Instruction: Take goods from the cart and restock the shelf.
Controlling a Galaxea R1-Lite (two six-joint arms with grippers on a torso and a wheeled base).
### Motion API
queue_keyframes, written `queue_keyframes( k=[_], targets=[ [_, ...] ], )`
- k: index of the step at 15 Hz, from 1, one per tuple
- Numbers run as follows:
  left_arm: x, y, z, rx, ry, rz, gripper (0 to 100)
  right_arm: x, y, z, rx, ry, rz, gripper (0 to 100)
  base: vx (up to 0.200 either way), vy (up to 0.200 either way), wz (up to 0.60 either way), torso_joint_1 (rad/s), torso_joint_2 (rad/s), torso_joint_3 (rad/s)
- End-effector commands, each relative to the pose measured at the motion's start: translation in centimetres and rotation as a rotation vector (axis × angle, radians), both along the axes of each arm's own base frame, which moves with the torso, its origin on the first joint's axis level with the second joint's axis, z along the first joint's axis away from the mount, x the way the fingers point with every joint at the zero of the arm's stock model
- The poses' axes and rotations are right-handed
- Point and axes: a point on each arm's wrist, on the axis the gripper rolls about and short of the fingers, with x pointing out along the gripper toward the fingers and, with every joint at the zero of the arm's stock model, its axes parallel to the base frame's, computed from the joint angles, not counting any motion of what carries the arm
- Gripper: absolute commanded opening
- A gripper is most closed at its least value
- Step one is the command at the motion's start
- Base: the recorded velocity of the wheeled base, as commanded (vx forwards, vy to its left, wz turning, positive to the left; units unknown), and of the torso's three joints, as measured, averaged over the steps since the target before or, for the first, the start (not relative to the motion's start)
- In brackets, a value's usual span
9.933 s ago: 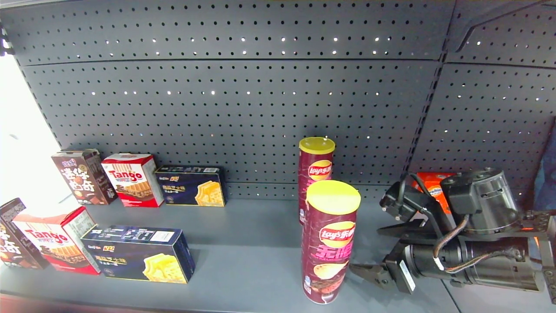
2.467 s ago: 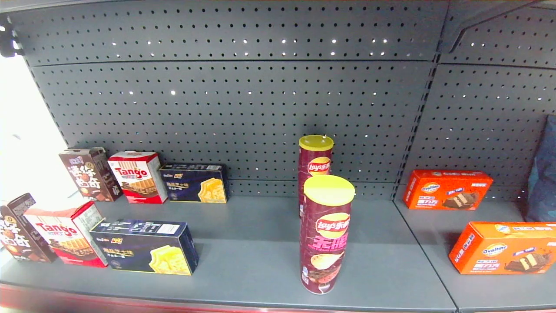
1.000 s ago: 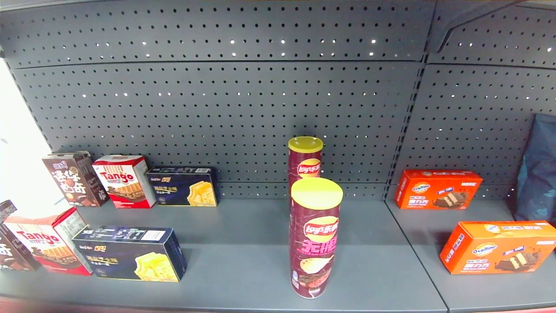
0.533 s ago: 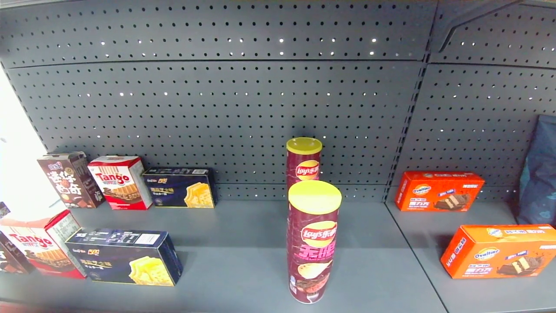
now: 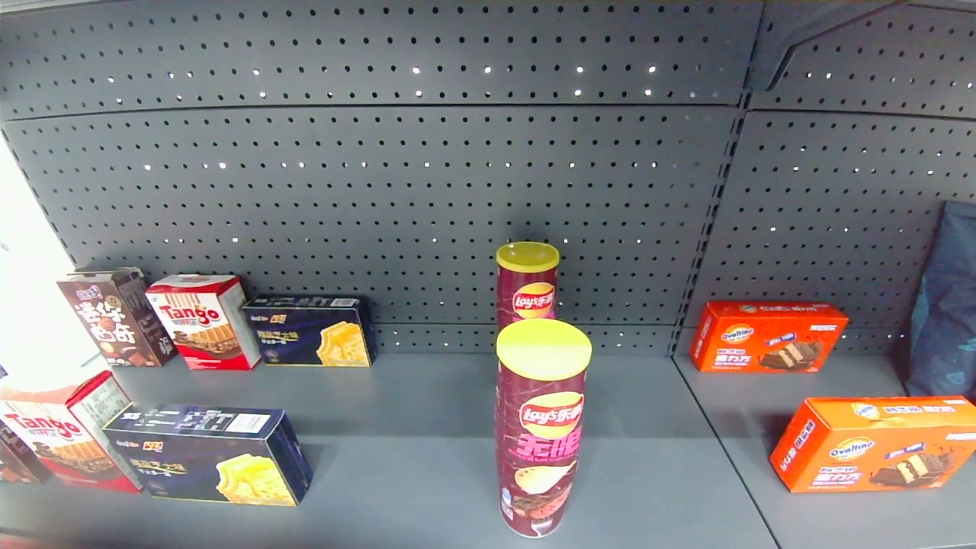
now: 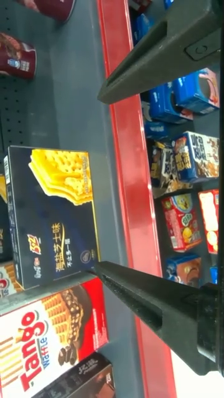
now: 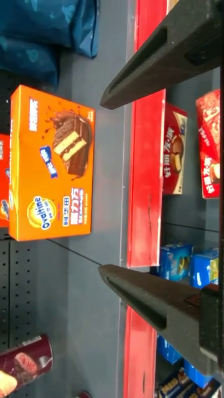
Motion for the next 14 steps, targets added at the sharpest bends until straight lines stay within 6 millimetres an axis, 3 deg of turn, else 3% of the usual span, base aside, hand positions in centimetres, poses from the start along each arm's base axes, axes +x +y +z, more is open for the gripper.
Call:
queue_keyframes(
  k=[1, 14],
  targets=[
    [0.00, 0.00, -0.01, -0.001, 0.000, 0.000, 100, 0.00, 0.00, 0.01, 0.000, -0.001, 0.001, 100, 0.000, 0.000, 0.00, 0.000, 0.00, 0.000],
    [-0.01, 0.00, 0.03, -0.001, -0.002, 0.002, 100, 0.01, 0.00, -0.02, 0.000, -0.001, -0.002, 100, 0.000, 0.000, 0.00, 0.000, 0.00, 0.000]
  ],
)
